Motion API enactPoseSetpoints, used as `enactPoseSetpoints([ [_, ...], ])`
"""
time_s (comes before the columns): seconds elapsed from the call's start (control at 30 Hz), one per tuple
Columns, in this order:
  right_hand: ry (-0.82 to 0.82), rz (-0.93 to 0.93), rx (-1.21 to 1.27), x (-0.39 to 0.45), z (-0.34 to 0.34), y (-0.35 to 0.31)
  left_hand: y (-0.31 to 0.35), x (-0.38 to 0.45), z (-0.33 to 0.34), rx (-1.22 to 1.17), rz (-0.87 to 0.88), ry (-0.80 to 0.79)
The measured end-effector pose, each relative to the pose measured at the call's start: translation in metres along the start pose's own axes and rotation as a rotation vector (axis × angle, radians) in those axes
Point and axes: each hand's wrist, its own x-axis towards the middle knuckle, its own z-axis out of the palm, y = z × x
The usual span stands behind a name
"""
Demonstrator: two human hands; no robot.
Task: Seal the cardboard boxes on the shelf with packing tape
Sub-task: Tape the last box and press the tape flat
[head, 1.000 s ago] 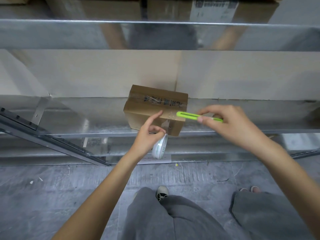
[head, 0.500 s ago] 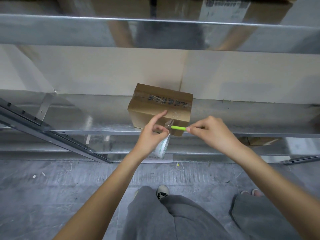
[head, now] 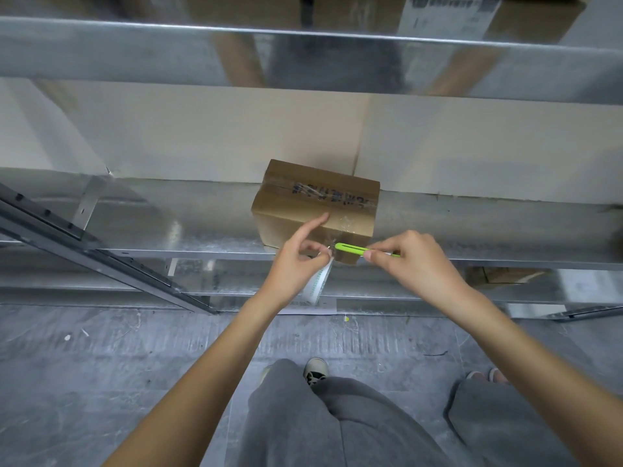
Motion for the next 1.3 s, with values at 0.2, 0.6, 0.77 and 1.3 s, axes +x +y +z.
enactPoseSetpoints([
  [0.2,0.008,0.015,-0.040,0.003,0.003,-0.005,0.000,0.001,-0.003,0.141,0.033,-0.015],
  [0.6,0.162,-0.278,-0.069,-0.031,-0.001,0.003,0.001,0.009,-0.008,0.197,0.039,-0.043],
  [0.77,0.203,-0.397,-0.186,-0.023,0.008,0.001,0.000,0.009,-0.010,0.202,0.035,-0.044],
  [1.3,-0.068,-0.176,-0.455,-0.033,0.027,0.033,0.002,0.009,-0.021,0.367,0.075,-0.115],
])
